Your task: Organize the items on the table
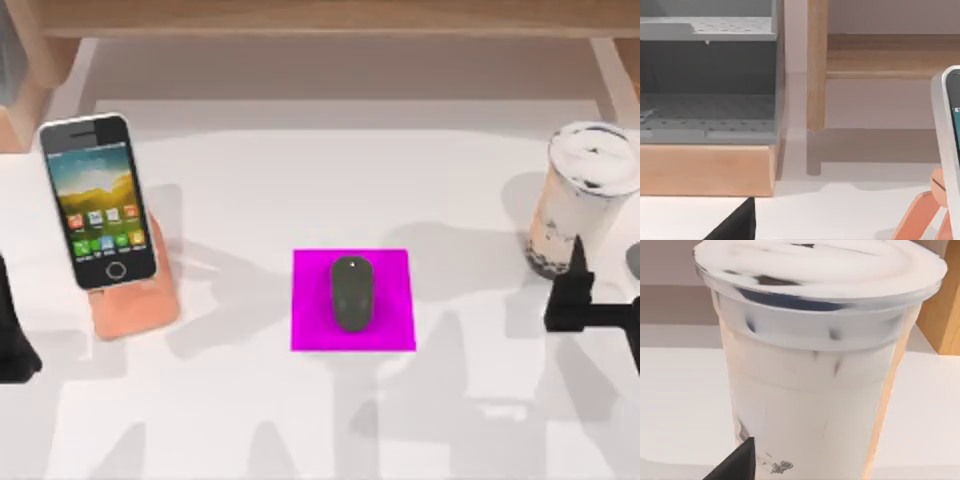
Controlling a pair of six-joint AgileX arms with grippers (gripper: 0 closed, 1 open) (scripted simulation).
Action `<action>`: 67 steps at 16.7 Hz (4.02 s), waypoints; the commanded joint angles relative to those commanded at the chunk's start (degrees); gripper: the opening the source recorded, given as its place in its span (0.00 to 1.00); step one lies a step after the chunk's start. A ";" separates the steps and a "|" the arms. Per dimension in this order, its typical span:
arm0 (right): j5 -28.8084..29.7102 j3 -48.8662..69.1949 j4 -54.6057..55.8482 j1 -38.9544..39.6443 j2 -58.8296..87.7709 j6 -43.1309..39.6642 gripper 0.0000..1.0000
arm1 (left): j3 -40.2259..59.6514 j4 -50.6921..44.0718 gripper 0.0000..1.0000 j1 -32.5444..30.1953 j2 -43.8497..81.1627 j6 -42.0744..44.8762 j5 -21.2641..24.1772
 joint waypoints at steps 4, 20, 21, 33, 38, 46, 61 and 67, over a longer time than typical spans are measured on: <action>-1.58 6.85 7.06 -0.30 11.77 -0.30 1.00 | 0.00 0.00 1.00 0.00 0.00 0.00 0.00; -5.18 16.55 6.42 -3.99 18.93 -0.84 1.00 | 0.00 0.00 1.00 0.00 0.00 0.00 0.00; -5.18 16.55 6.42 -3.99 18.93 -0.84 1.00 | 0.00 0.00 1.00 0.00 0.00 0.00 0.00; -5.18 16.55 6.42 -3.99 18.93 -0.84 0.25 | 0.00 0.00 1.00 0.00 0.00 0.00 0.00; -5.18 16.55 6.42 -3.99 18.93 -0.84 0.00 | 0.00 0.00 1.00 0.00 0.00 0.00 0.00; -5.18 16.46 6.23 -3.96 18.66 -0.76 0.00 | 0.00 0.00 1.00 0.00 0.00 0.00 0.00; -5.17 25.23 -4.10 -3.87 8.80 4.08 0.00 | 0.00 0.00 1.00 0.00 0.00 0.00 0.00; -5.77 39.29 -17.32 -4.95 4.53 5.72 0.00 | 0.00 0.00 1.00 0.00 0.00 0.00 0.00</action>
